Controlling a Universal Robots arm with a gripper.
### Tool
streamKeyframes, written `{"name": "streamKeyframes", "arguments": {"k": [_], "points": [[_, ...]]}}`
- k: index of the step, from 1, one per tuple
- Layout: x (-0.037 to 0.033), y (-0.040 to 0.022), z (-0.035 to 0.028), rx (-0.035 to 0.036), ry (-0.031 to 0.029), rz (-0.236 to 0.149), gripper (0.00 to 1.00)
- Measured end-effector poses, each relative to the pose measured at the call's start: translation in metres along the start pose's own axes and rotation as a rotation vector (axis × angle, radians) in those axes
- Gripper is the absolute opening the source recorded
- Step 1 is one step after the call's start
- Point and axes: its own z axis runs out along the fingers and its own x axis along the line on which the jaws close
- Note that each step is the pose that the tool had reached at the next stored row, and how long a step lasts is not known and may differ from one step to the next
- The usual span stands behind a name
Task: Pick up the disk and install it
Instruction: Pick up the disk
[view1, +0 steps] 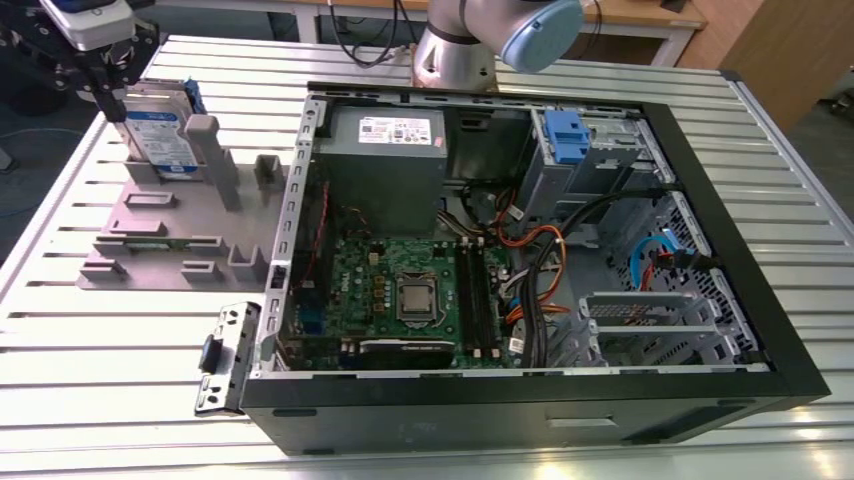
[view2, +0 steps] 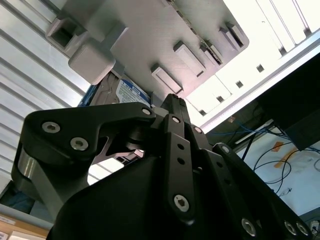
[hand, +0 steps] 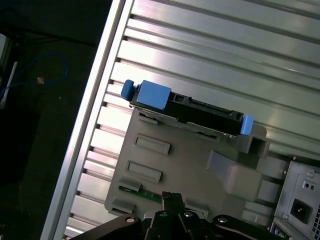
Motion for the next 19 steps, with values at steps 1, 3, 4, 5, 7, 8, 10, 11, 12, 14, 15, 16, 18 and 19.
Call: {"name": "streamKeyframes", "arguments": {"k": [1,3,4,5,7,8,10,11,12,14,15,16,18,19], "points": [[0.0000,0.0000,0.0000,0.0000,0.0001,-0.001,0.10],[0.0000,0.0000,0.0000,0.0002,0.0002,-0.003,0.10],[0.0000,0.0000,0.0000,0.0003,0.0002,-0.005,0.10],[0.0000,0.0000,0.0000,0.0003,0.0002,-0.006,0.10],[0.0000,0.0000,0.0000,0.0004,0.0003,-0.008,0.10],[0.0000,0.0000,0.0000,0.0005,0.0004,-0.009,0.10],[0.0000,0.0000,0.0000,0.0006,0.0004,-0.011,0.10],[0.0000,0.0000,0.0000,0.0007,0.0005,-0.013,0.10],[0.0000,0.0000,0.0000,0.0007,0.0005,-0.014,0.10],[0.0000,0.0000,0.0000,0.0009,0.0006,-0.016,0.10],[0.0000,0.0000,0.0000,0.0010,0.0007,-0.017,0.10],[0.0000,0.0000,0.0000,0.0010,0.0006,-0.018,0.10],[0.0000,0.0000,0.0000,0.0011,0.0008,-0.020,0.10],[0.0000,0.0000,0.0000,0.0012,0.0008,-0.021,0.10]]}}
